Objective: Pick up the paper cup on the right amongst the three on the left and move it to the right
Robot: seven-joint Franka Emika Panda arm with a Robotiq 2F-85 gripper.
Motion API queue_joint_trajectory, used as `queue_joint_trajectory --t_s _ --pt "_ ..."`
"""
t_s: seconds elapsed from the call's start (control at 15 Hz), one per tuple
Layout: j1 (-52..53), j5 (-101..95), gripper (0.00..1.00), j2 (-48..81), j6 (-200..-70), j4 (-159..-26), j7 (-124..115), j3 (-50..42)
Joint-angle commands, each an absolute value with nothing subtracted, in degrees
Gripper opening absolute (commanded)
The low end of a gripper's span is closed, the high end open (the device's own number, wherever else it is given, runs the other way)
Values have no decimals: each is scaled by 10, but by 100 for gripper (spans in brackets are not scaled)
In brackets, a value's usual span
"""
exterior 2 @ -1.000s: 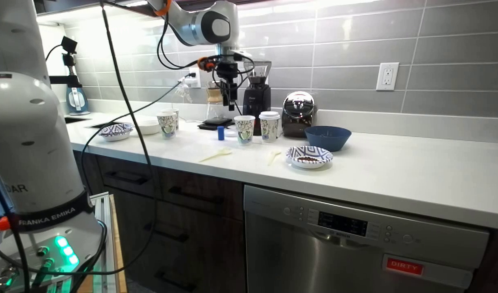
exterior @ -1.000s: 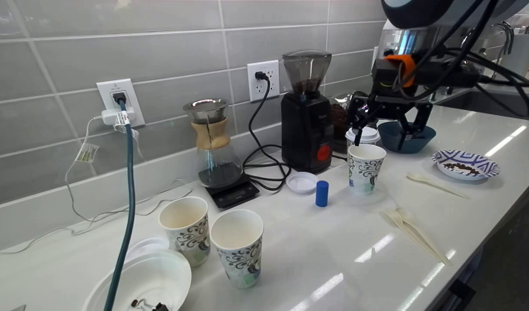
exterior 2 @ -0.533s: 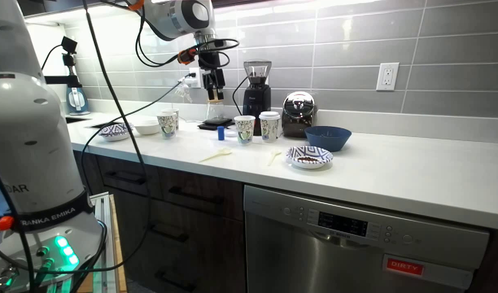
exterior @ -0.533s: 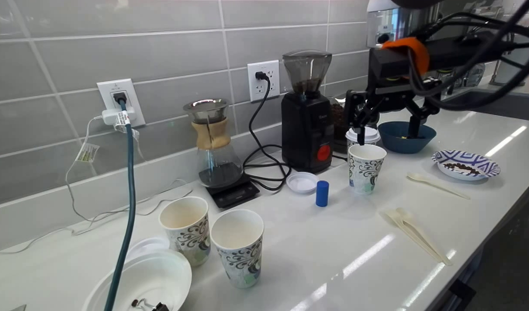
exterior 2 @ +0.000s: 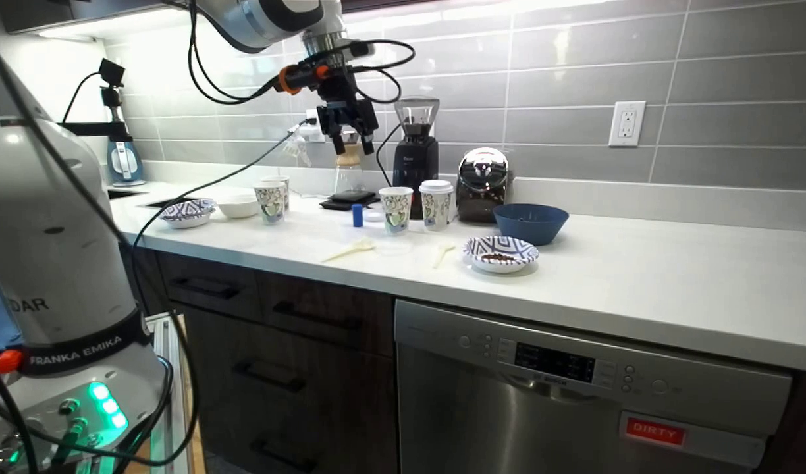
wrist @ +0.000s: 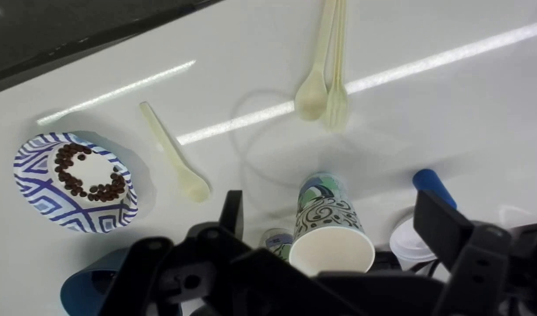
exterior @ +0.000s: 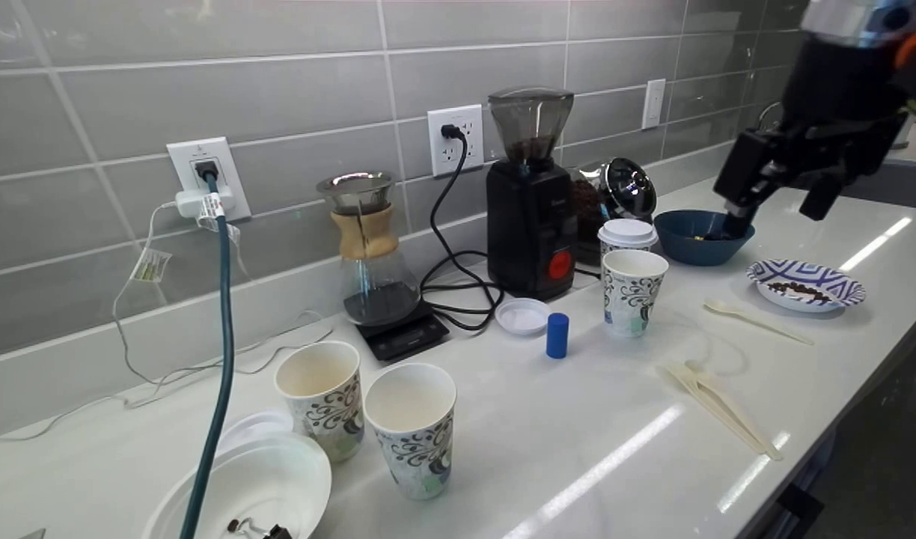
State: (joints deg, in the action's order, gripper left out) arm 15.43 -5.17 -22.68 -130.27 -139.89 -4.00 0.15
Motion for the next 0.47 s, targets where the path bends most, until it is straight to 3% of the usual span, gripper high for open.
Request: queue_joint_trajectory --t_s 0.0,0.13,0.4 --pt "158 50 100 -332 -1250 -1446 109 -50" --pt "136 89 100 -343 -1191 -1425 71 -54" --pt "116 85 100 -343 -1196 -1426 85 -39"
